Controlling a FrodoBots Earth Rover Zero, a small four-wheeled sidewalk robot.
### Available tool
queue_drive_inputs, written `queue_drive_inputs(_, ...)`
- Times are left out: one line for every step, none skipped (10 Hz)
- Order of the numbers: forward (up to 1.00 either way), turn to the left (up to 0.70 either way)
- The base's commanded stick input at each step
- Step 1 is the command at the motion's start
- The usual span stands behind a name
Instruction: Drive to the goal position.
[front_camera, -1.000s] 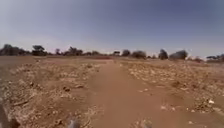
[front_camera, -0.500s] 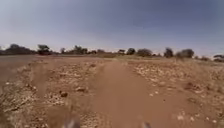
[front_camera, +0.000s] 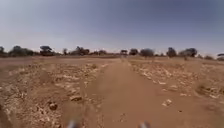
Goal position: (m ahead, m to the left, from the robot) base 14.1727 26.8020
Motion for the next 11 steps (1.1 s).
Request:
queue_drive_inputs(0.70, 0.00)
queue_drive_inputs(0.70, 0.00)
queue_drive_inputs(0.70, 0.00)
queue_drive_inputs(0.70, 0.00)
queue_drive_inputs(0.70, 0.00)
queue_drive_inputs(0.70, 0.00)
queue_drive_inputs(0.70, 0.00)
queue_drive_inputs(0.70, 0.00)
queue_drive_inputs(0.70, 0.00)
queue_drive_inputs(0.70, 0.00)
queue_drive_inputs(0.70, 0.00)
